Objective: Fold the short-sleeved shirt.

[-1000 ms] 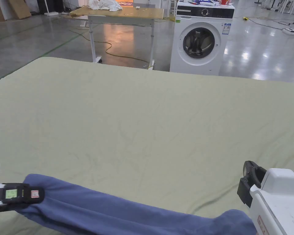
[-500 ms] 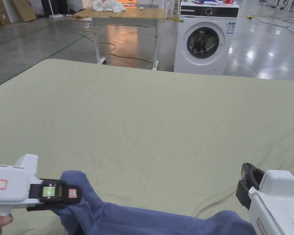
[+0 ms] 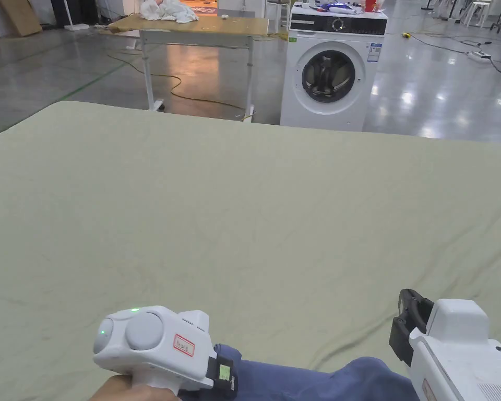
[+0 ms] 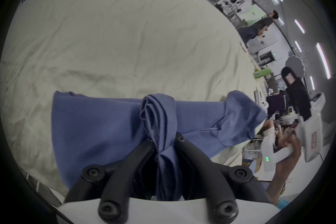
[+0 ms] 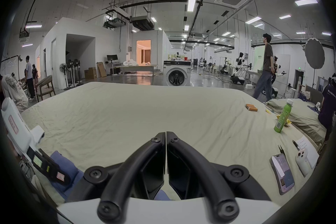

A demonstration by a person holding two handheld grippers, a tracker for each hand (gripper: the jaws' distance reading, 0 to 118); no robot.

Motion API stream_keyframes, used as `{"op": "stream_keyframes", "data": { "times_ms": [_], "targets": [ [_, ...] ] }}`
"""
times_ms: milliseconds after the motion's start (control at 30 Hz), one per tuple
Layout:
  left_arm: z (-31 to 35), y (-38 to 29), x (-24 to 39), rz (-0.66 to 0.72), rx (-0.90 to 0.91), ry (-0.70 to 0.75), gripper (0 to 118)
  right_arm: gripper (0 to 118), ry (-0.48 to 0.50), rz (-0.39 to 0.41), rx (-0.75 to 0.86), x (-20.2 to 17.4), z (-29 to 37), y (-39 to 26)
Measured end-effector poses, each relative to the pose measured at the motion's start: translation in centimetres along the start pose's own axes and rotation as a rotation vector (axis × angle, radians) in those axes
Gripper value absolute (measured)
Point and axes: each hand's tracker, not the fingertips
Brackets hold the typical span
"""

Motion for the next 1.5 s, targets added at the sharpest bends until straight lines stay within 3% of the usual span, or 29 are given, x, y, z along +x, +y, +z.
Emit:
{"op": "stream_keyframes", "data": {
  "times_ms": [267, 333, 367, 500, 600, 767, 967, 1100, 1167, 1433, 1500],
  "targets": [
    [0.6, -0.1, 0.8, 0.009, 0.010, -0.051, 32, 0, -0.011, 0.004, -0.017, 0.5, 0.1, -0.5],
    [1.8, -0.2, 1.0, 0.008, 0.031, -0.095, 56, 0, -0.010, 0.003, -0.019, 0.6, 0.2, -0.5],
    [2.4, -0.2, 1.0, 0.011, 0.041, -0.112, 60, 0, -0.011, 0.001, -0.018, 0.6, 0.3, -0.5],
    [4.9, 0.1, 0.5, -0.002, 0.123, -0.167, 57, 0, -0.015, -0.008, -0.016, 0.8, 0.6, -0.5],
    [5.9, 0.4, -0.3, 0.005, 0.183, -0.152, 25, 0, -0.017, -0.013, -0.014, 1.0, 0.9, -0.5],
    [2.9, -0.4, 0.1, -0.090, 0.081, 0.038, 13, 0, -0.018, -0.015, -0.016, 1.0, 1.0, -0.6],
    [-0.8, -2.7, 2.3, -0.139, 0.020, -0.151, 13, 0, -0.016, -0.017, -0.025, 0.8, 0.9, -1.0],
    [-2.8, -3.6, 3.1, -0.198, 0.021, -0.079, 13, 0, -0.014, -0.016, -0.029, 0.8, 0.9, -1.1],
    [-3.4, -3.5, 2.5, -0.148, 0.022, -0.097, 13, 0, -0.013, -0.015, -0.029, 0.8, 0.9, -1.1],
    [1.0, -2.5, -0.1, -0.097, 0.086, -0.233, 15, 0, -0.013, -0.025, -0.007, 0.9, 1.0, -0.9],
    [4.1, -1.9, -1.9, -0.081, 0.174, -0.236, 27, 0, -0.018, -0.030, 0.009, 1.0, 1.0, -0.7]
  ]
}}
